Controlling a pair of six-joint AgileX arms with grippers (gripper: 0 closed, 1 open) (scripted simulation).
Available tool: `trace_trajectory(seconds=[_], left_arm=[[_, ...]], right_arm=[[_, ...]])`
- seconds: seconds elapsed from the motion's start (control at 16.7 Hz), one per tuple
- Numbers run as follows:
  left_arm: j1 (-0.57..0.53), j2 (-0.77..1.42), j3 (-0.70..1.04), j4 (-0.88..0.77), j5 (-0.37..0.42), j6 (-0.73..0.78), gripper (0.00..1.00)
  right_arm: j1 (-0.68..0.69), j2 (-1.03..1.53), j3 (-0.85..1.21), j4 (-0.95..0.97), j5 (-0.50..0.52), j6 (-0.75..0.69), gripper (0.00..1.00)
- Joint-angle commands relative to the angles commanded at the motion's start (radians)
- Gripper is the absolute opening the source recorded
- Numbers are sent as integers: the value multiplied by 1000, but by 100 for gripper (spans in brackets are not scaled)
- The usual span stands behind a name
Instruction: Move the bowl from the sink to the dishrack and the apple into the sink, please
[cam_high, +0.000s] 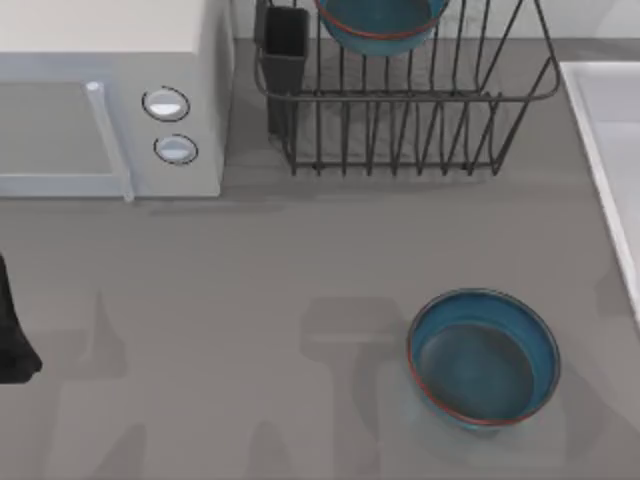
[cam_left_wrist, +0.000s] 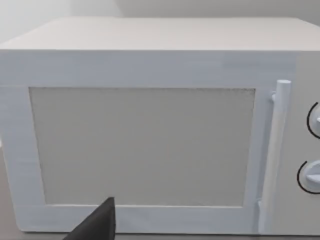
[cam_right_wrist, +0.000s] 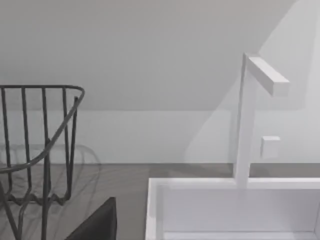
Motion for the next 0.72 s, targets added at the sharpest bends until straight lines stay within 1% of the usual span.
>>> trace_trajectory(seconds=[0.18, 0.36, 0.54, 0.72], left_arm=[[0, 0, 0, 0, 0, 0, 100], [0, 0, 0, 0, 0, 0, 100], [0, 0, 0, 0, 0, 0, 100], [0, 0, 0, 0, 0, 0, 100]], right_arm=[[72, -302, -67, -235, 68, -2, 100], [131, -520, -111, -417, 124, -7, 100], [169, -645, -132, -524, 160, -14, 100], [179, -675, -136, -551, 169, -16, 100]])
